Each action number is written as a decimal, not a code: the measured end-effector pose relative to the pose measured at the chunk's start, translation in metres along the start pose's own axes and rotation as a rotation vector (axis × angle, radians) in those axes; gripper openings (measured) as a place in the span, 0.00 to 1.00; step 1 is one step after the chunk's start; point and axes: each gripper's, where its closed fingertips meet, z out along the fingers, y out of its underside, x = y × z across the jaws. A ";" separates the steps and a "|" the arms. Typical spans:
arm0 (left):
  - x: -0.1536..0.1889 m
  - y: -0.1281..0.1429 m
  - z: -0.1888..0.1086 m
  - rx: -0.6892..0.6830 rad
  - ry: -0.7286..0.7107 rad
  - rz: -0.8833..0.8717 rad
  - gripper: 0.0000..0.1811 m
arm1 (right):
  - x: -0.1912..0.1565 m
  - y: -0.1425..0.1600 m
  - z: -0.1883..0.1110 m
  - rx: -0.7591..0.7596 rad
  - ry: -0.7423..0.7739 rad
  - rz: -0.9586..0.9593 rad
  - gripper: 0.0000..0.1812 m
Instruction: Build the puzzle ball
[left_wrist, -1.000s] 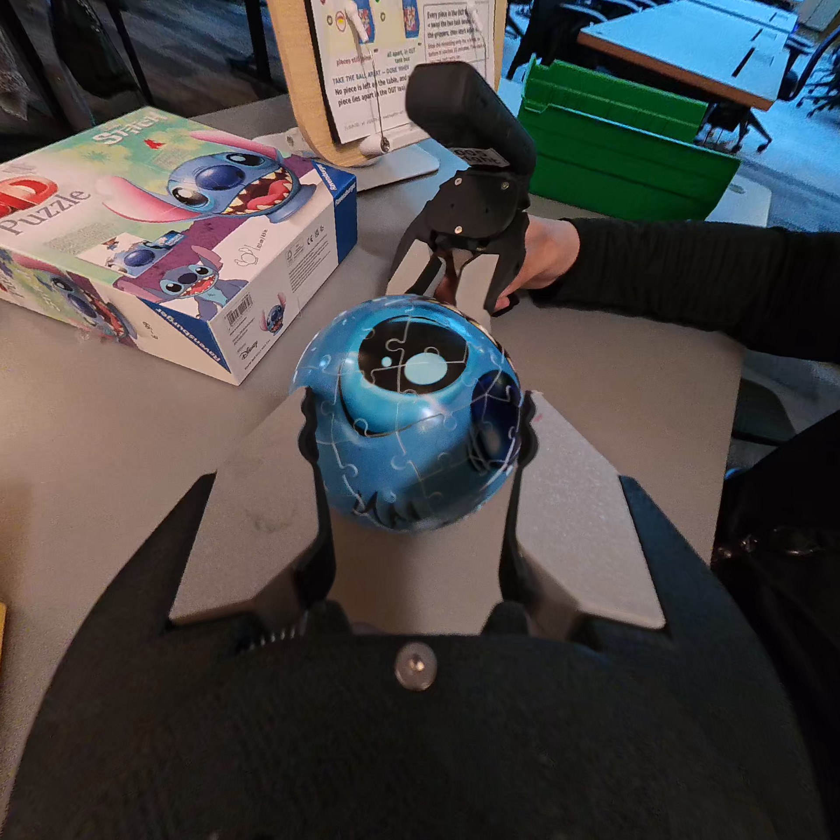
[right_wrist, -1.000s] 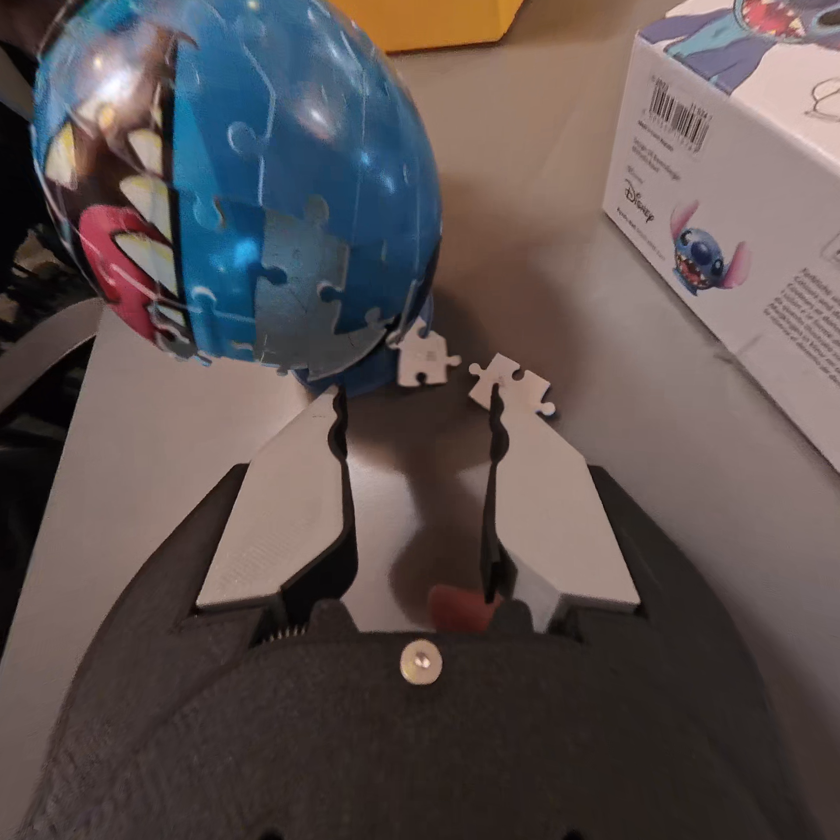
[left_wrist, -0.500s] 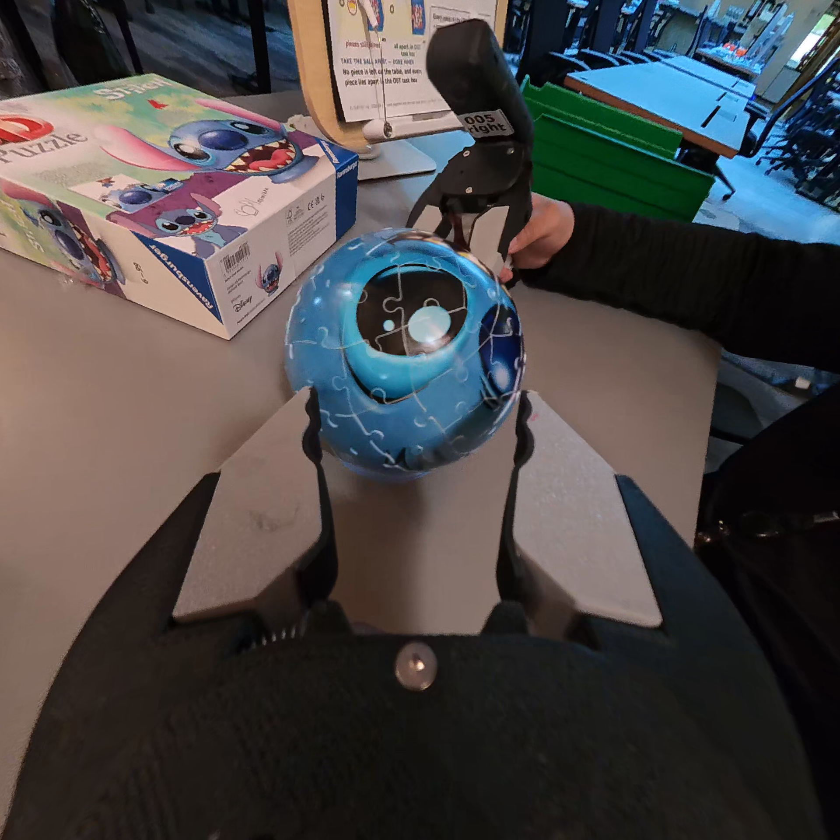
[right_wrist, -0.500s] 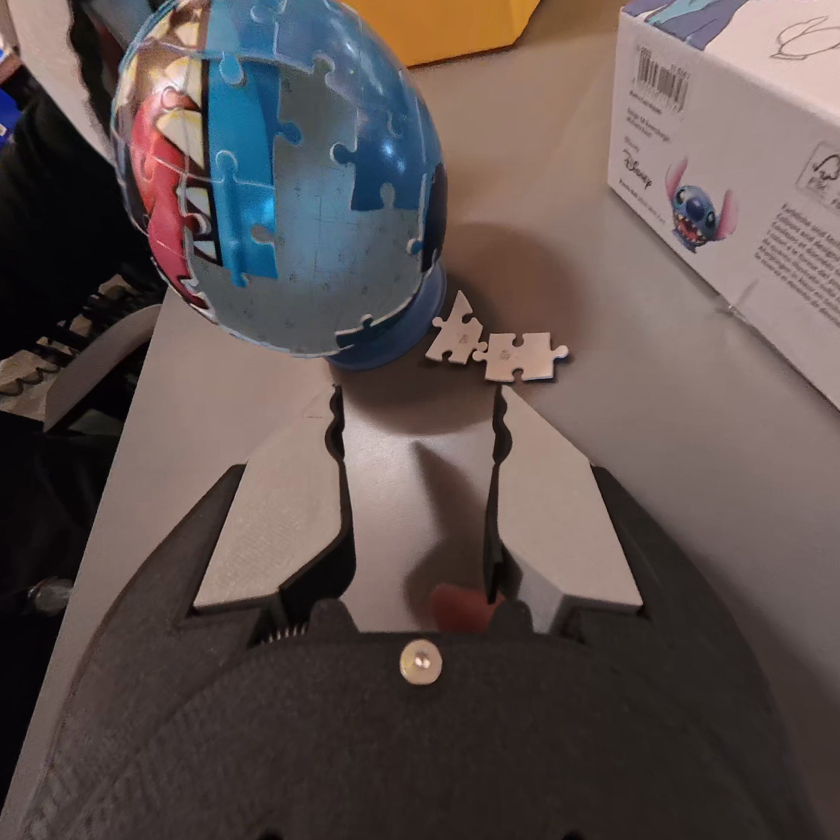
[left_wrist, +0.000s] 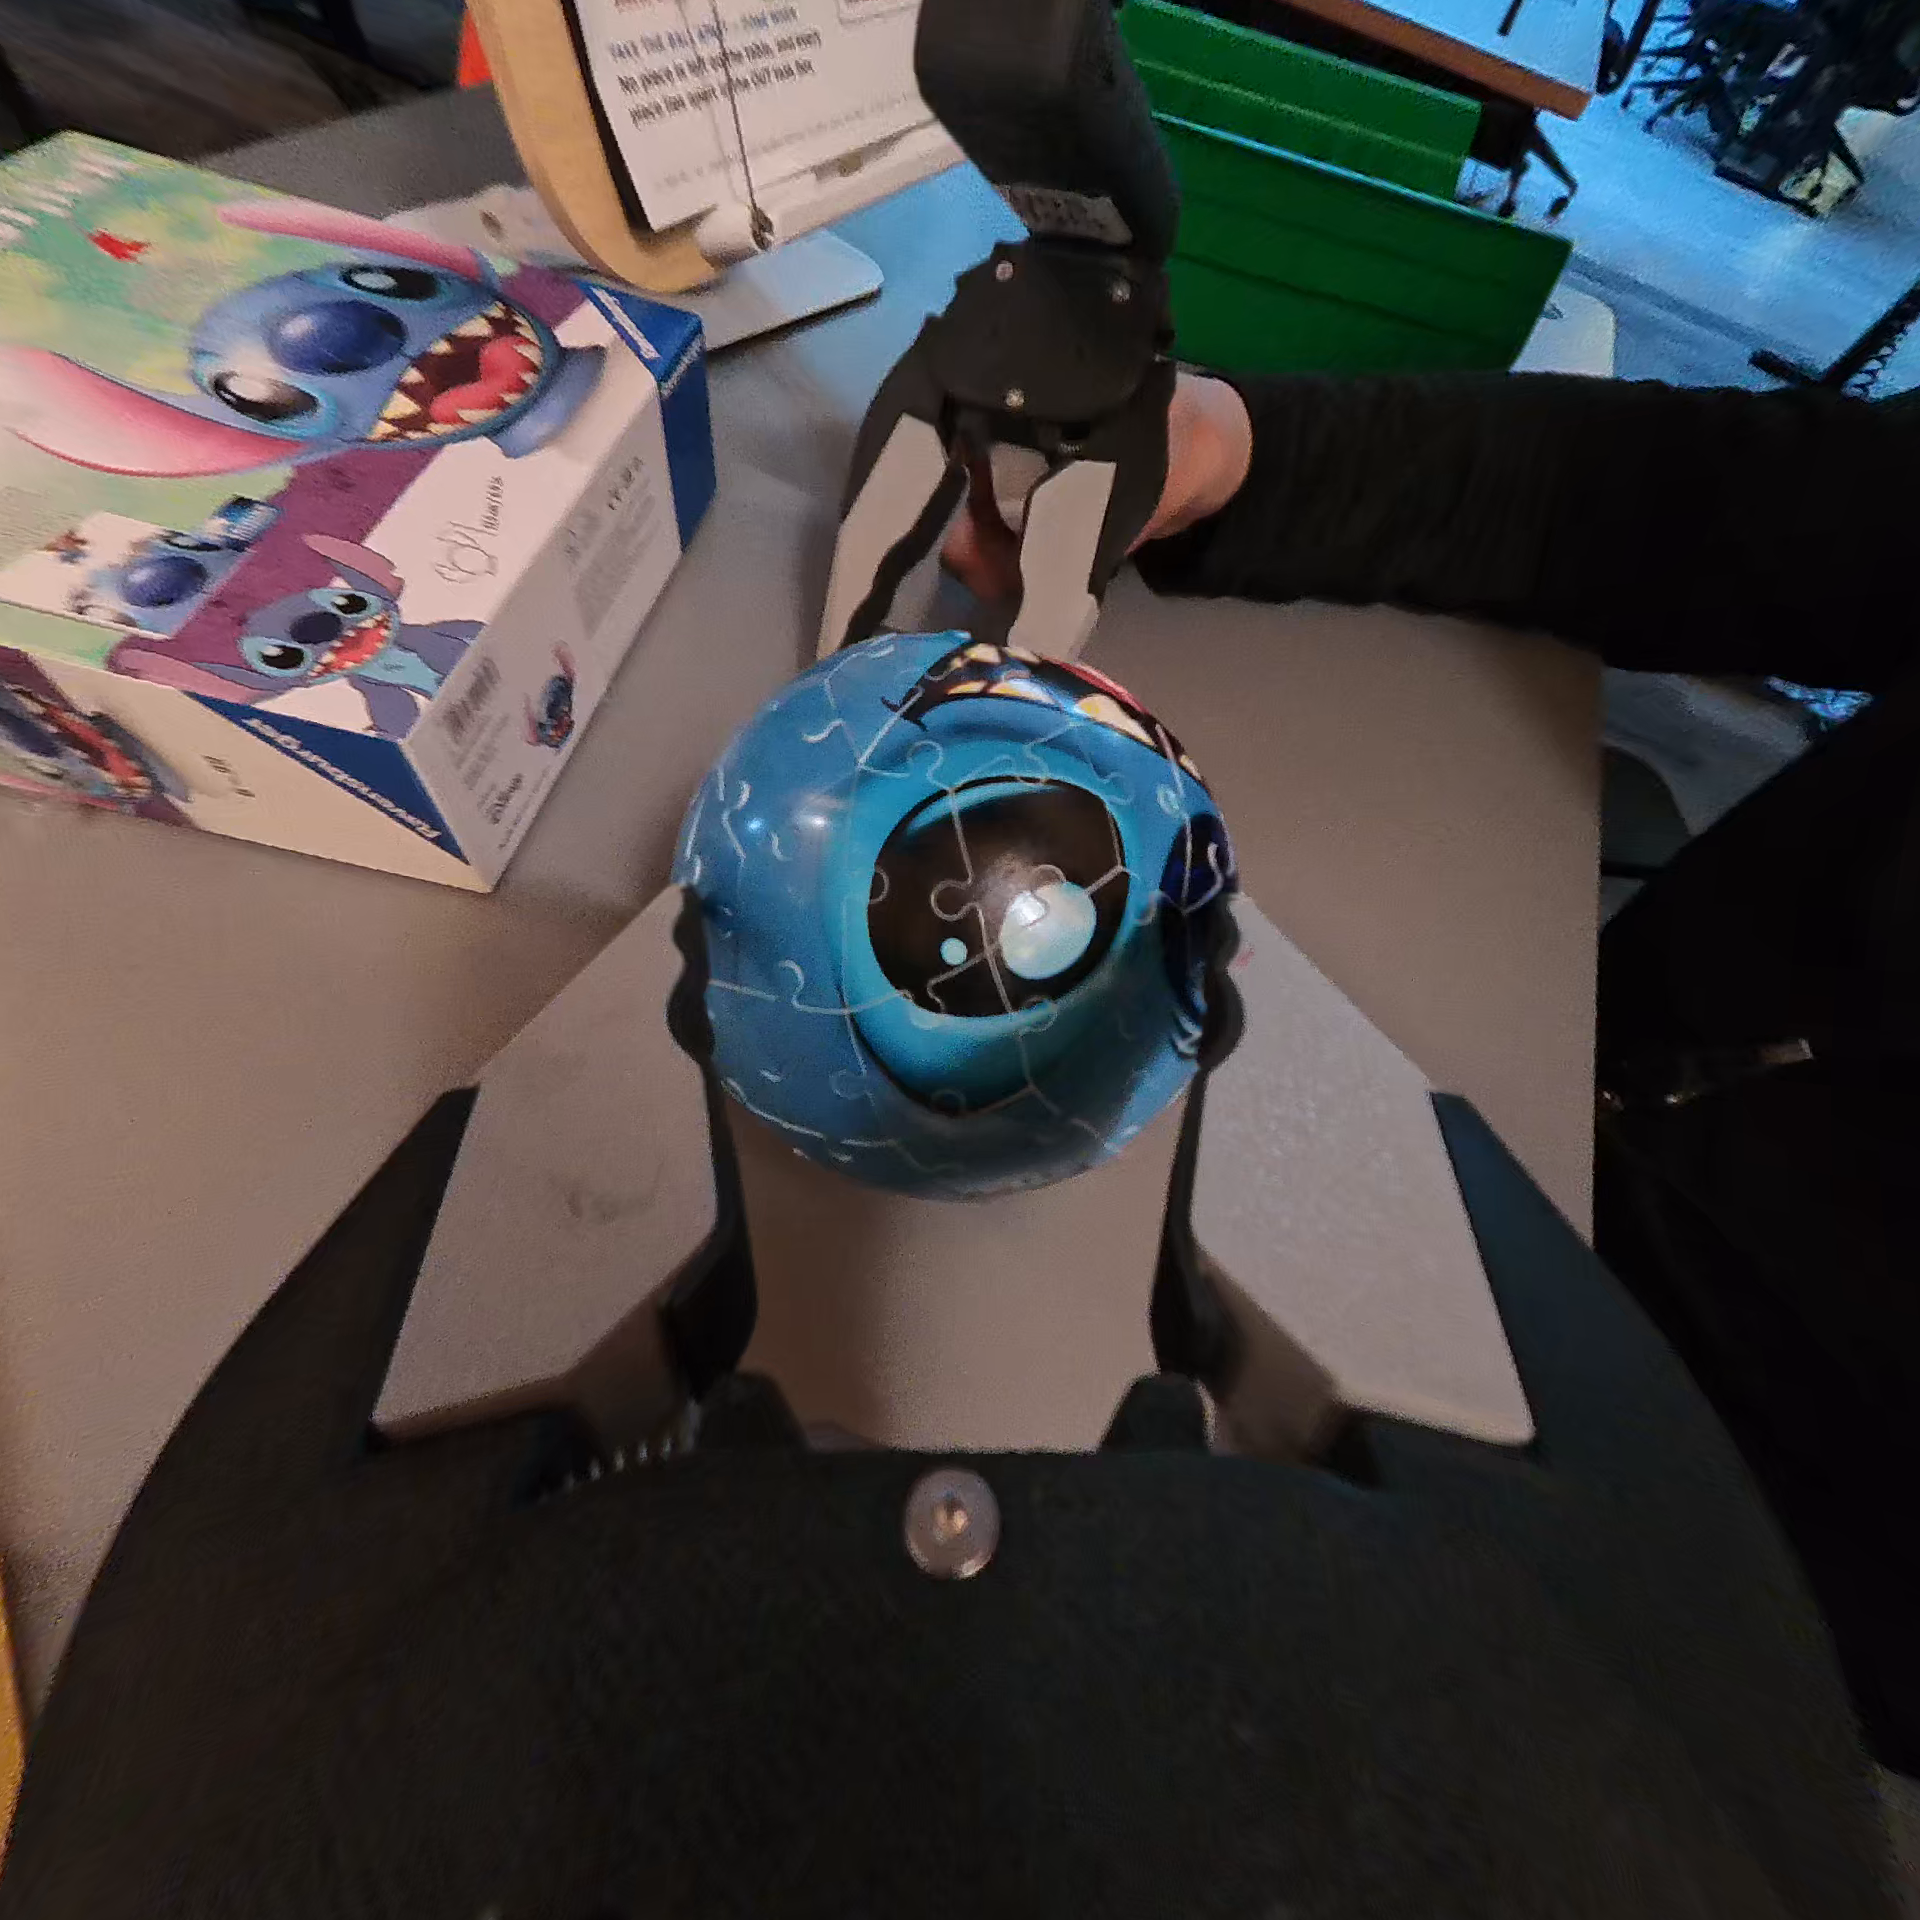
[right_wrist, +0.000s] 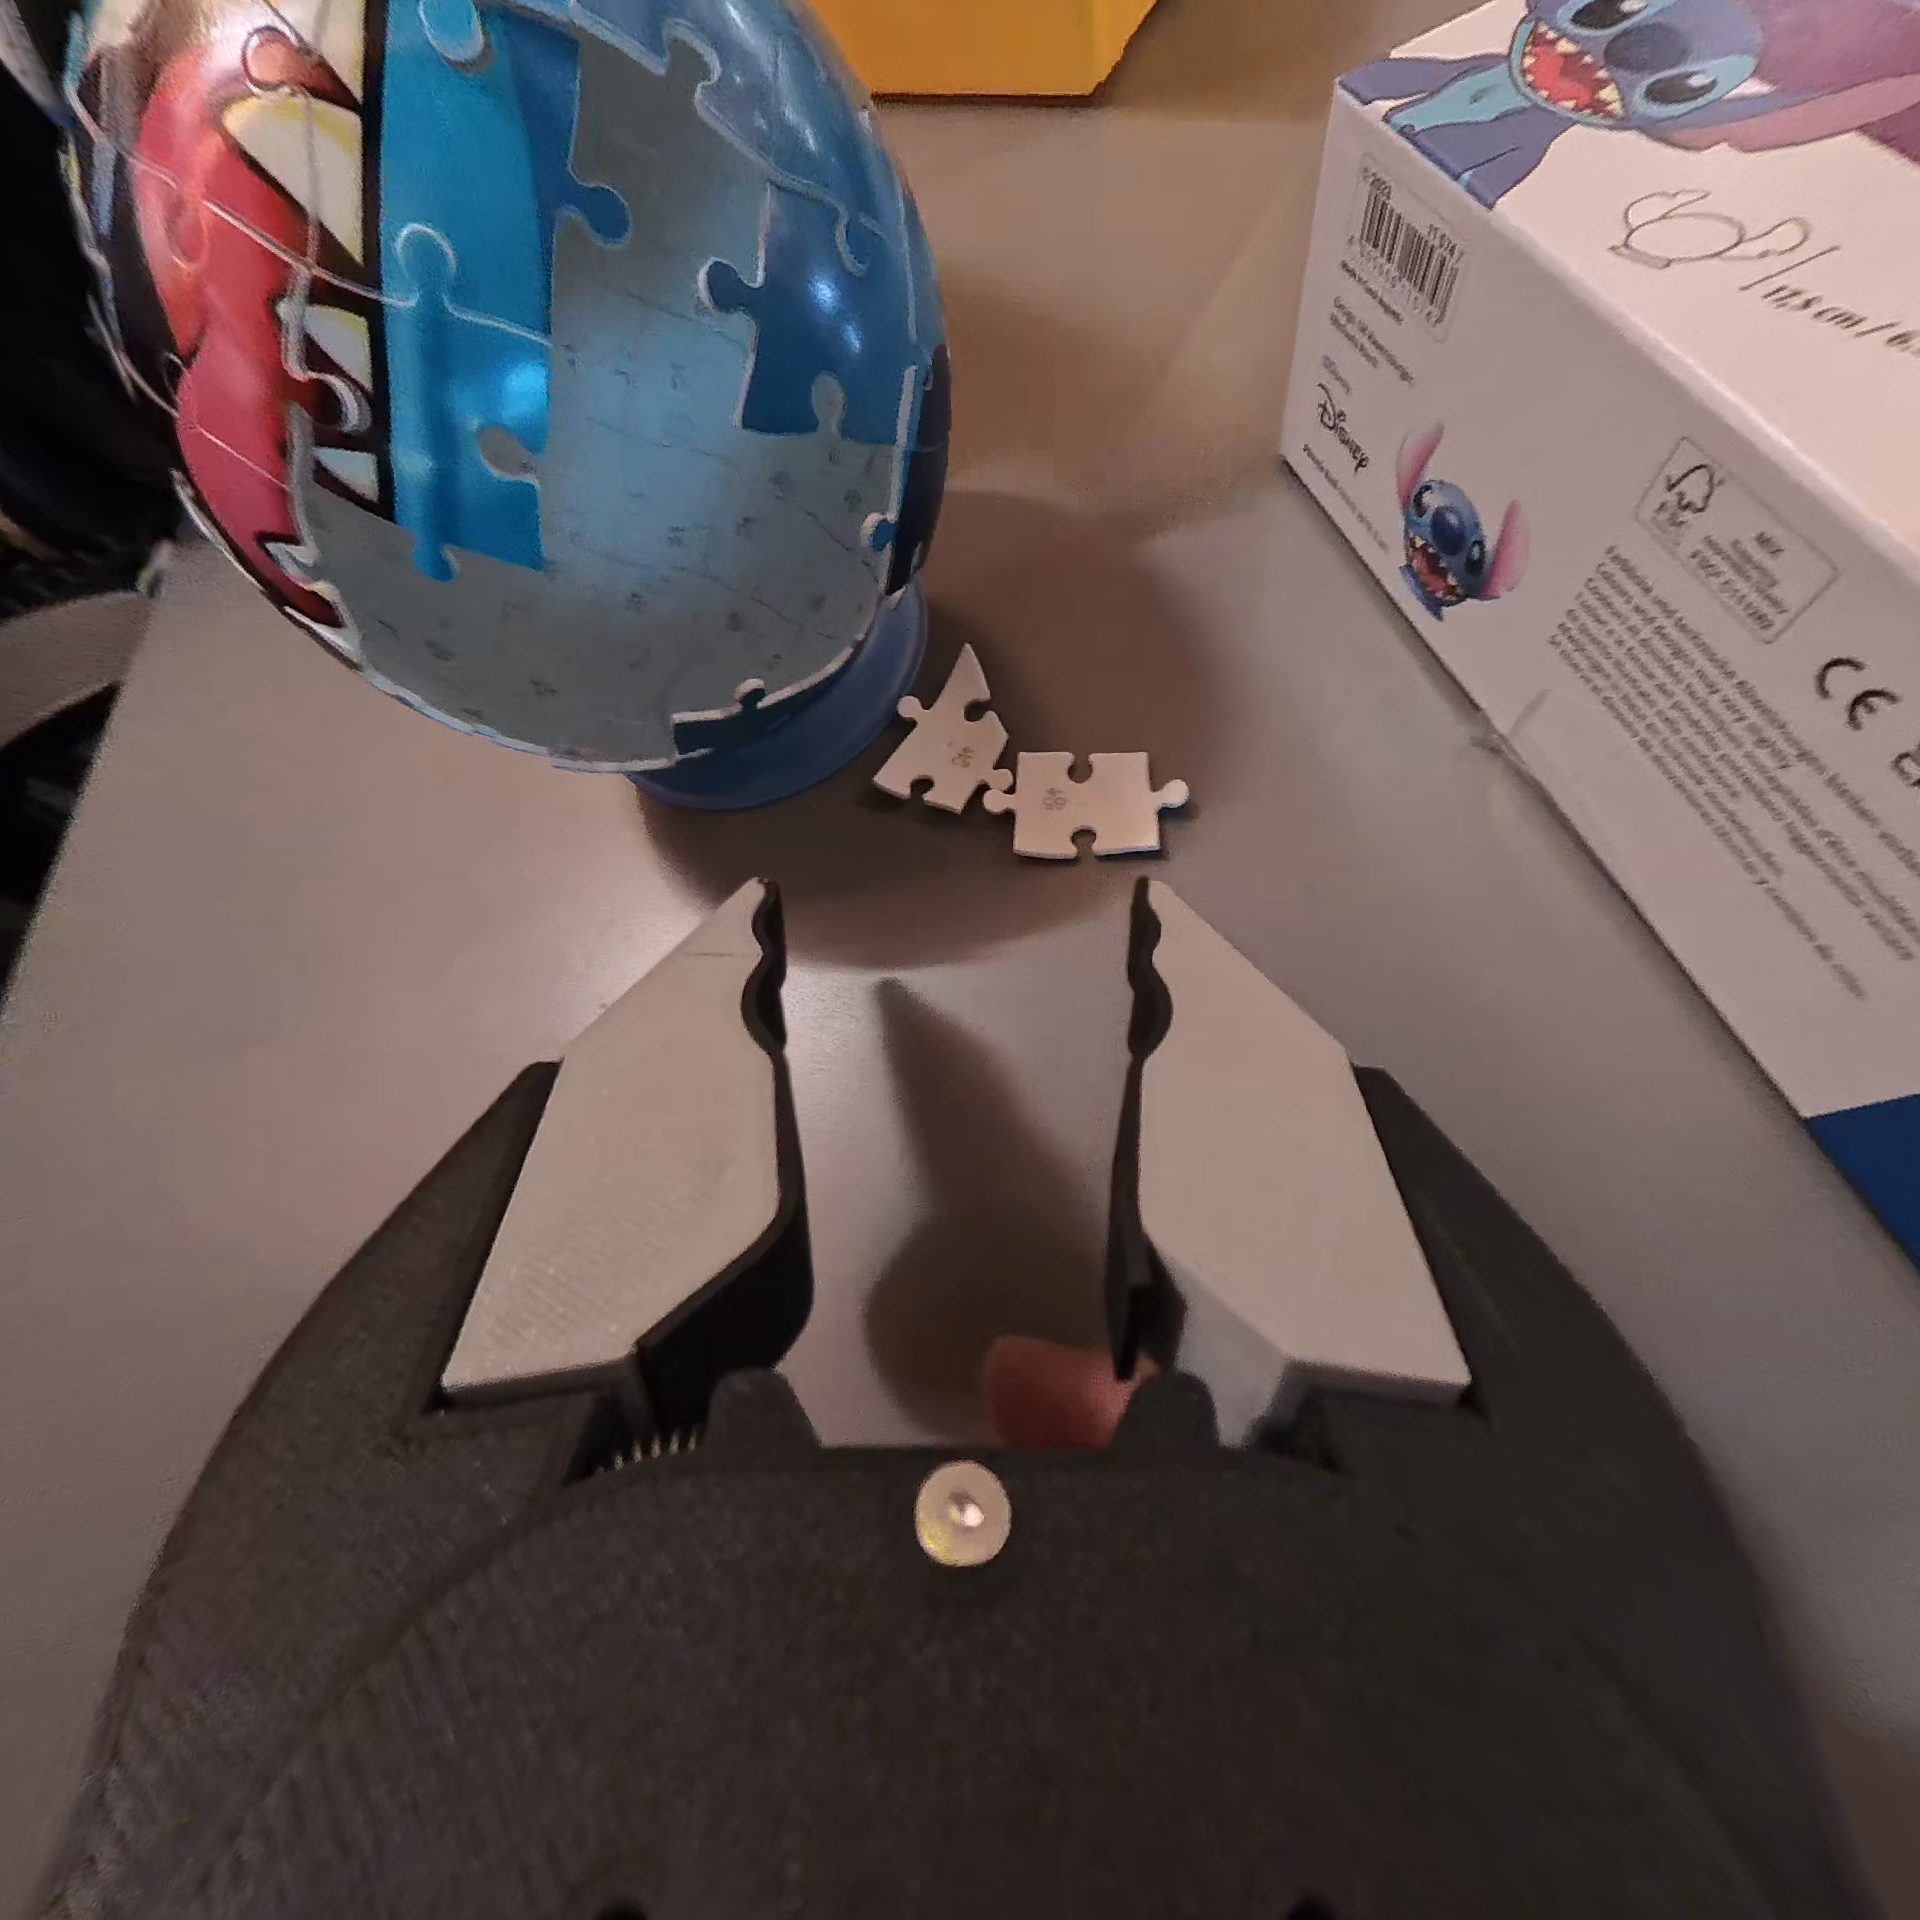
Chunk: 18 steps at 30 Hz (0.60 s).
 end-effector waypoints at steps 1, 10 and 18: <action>0.000 0.002 0.001 -0.003 0.004 0.007 0.53 | 0.002 0.001 0.000 -0.008 0.015 -0.024 0.35; 0.010 0.012 -0.008 0.058 -0.019 0.035 0.54 | 0.001 0.001 0.013 -0.070 0.026 -0.116 0.34; 0.017 0.018 -0.029 0.155 -0.028 0.029 0.50 | -0.008 -0.005 0.024 -0.094 0.010 -0.241 0.33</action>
